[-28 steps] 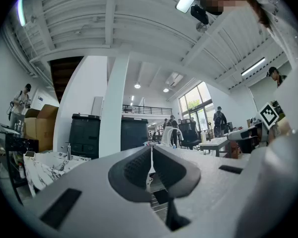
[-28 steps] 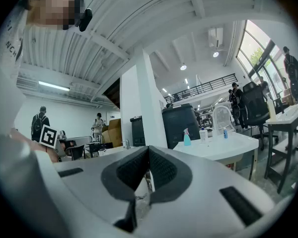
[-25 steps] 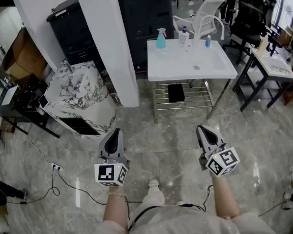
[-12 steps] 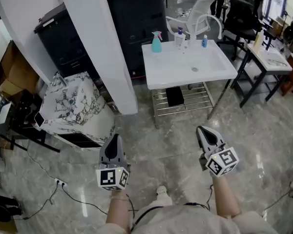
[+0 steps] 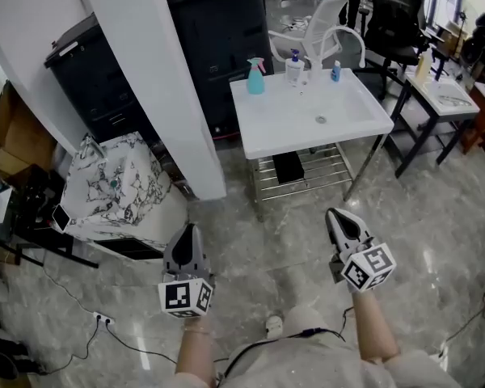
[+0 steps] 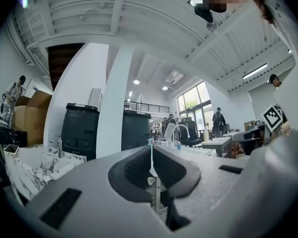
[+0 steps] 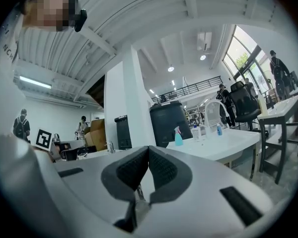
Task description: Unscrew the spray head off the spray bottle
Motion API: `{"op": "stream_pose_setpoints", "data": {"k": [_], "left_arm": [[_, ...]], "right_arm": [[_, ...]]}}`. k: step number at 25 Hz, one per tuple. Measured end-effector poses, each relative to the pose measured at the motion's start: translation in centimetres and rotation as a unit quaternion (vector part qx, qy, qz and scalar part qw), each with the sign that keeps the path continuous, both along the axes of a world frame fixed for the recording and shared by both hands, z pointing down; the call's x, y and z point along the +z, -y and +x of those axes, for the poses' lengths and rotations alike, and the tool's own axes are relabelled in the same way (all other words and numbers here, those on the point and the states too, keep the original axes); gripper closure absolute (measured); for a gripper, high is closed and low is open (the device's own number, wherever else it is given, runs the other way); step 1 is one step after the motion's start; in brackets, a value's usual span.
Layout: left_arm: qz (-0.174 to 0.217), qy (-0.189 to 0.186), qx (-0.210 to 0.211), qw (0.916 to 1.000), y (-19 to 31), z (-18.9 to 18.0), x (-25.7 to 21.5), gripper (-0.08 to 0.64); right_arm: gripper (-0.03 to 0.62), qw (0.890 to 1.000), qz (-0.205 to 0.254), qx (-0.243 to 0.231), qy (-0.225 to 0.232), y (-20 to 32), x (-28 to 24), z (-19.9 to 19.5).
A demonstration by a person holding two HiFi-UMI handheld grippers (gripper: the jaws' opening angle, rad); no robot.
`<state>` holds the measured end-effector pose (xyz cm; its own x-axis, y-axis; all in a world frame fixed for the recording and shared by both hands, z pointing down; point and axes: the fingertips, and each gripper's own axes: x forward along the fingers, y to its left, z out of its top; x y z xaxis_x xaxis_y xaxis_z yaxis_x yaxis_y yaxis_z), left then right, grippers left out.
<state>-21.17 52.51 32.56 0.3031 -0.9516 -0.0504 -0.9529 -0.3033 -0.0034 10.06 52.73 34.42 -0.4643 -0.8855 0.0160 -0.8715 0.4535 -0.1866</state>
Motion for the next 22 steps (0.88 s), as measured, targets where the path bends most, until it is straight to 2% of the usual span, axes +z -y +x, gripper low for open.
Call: {"op": "stream_pose_setpoints", "data": {"k": [9, 22], "left_arm": [[-0.004, -0.009, 0.002, 1.0, 4.2, 0.0, 0.7, 0.546], [-0.015, -0.012, -0.022, 0.9996, 16.1, -0.4, 1.5, 0.546]], "right_arm": [[0.586, 1.0, 0.008, 0.007, -0.011, 4.6, 0.1, 0.3], [0.587, 1.0, 0.007, -0.011, -0.02, 17.3, 0.7, 0.0]]}}
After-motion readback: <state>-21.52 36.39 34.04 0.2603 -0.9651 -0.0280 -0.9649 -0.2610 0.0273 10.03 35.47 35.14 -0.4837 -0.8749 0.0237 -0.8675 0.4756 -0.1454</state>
